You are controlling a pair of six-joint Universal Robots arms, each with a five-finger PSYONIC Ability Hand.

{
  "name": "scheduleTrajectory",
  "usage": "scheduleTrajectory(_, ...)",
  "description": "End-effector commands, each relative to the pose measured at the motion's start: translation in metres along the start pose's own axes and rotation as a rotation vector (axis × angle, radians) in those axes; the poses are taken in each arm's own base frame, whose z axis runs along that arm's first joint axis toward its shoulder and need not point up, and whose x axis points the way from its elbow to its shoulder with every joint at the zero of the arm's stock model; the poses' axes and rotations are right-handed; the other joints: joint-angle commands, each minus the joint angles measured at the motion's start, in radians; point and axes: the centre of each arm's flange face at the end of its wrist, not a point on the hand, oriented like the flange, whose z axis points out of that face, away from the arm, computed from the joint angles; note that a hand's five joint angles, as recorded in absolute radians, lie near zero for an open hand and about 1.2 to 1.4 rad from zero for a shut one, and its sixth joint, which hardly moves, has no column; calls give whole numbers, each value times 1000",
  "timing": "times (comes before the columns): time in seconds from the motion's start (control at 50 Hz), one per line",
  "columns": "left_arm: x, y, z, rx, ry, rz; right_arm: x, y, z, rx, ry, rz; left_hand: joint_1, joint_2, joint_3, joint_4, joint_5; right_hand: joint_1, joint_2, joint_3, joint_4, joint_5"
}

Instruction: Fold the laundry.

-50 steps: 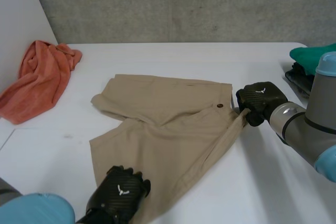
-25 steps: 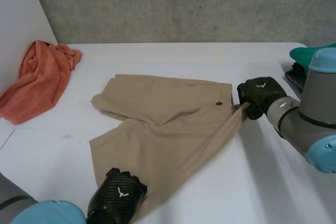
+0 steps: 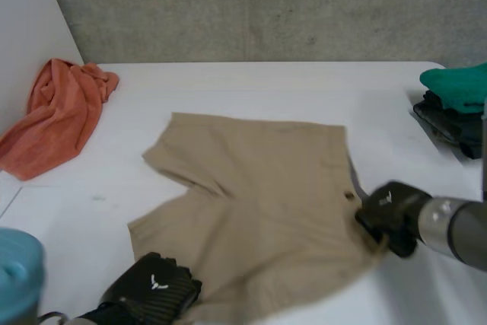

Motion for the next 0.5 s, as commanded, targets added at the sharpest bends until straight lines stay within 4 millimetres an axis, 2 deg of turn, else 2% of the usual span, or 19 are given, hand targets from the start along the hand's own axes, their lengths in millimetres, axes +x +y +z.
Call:
scheduleTrajectory(0.02,-24,-26,-2,23,16,10,14,-10,5,59,58,-34,287,205,212,202,220,293,226,207,198,193)
scheduleTrajectory(0.08,-44,-38,19,51,-48,45,22,-23,16,110,90,13,287,205,212,202,220,293,226,207,198,193)
scheduleTrajectory(0.1,-60,-46,34,77,-103,66,28,-31,23,145,110,45,287,205,212,202,220,293,226,207,198,193)
scheduleTrajectory(0.14,-77,-57,51,109,-159,80,33,-38,30,174,130,74,287,205,212,202,220,293,226,207,198,193)
scheduleTrajectory(0.16,-92,-68,66,144,-206,97,37,-41,34,190,141,85,287,205,212,202,220,293,226,207,198,193)
scheduleTrajectory(0.22,-115,-86,89,213,-283,116,55,-53,50,256,216,133,287,205,212,202,220,293,226,207,198,193)
scheduleTrajectory(0.24,-128,-99,103,262,-326,129,66,-55,60,274,266,160,287,205,212,202,220,293,226,207,198,193)
scheduleTrajectory(0.28,-142,-111,120,314,-373,139,76,-58,68,297,320,185,287,205,212,202,220,293,226,207,198,193)
scheduleTrajectory(0.3,-158,-124,137,367,-425,148,86,-60,75,314,371,203,287,205,212,202,220,293,226,207,198,193)
scheduleTrajectory(0.34,-174,-134,154,410,-475,155,95,-63,83,335,424,217,287,205,212,202,220,293,226,207,198,193)
scheduleTrajectory(0.38,-188,-141,176,430,-514,162,106,-66,95,377,489,231,287,205,212,202,220,293,226,207,198,193)
scheduleTrajectory(0.42,-193,-141,191,426,-522,171,112,-70,103,418,525,229,287,205,212,202,220,293,226,207,198,193)
scheduleTrajectory(0.44,-197,-139,207,424,-526,179,116,-73,113,463,556,220,287,205,212,202,220,293,226,207,198,193)
scheduleTrajectory(0.5,-204,-140,229,447,-546,206,123,-81,133,557,624,197,287,205,212,202,220,293,226,207,198,193)
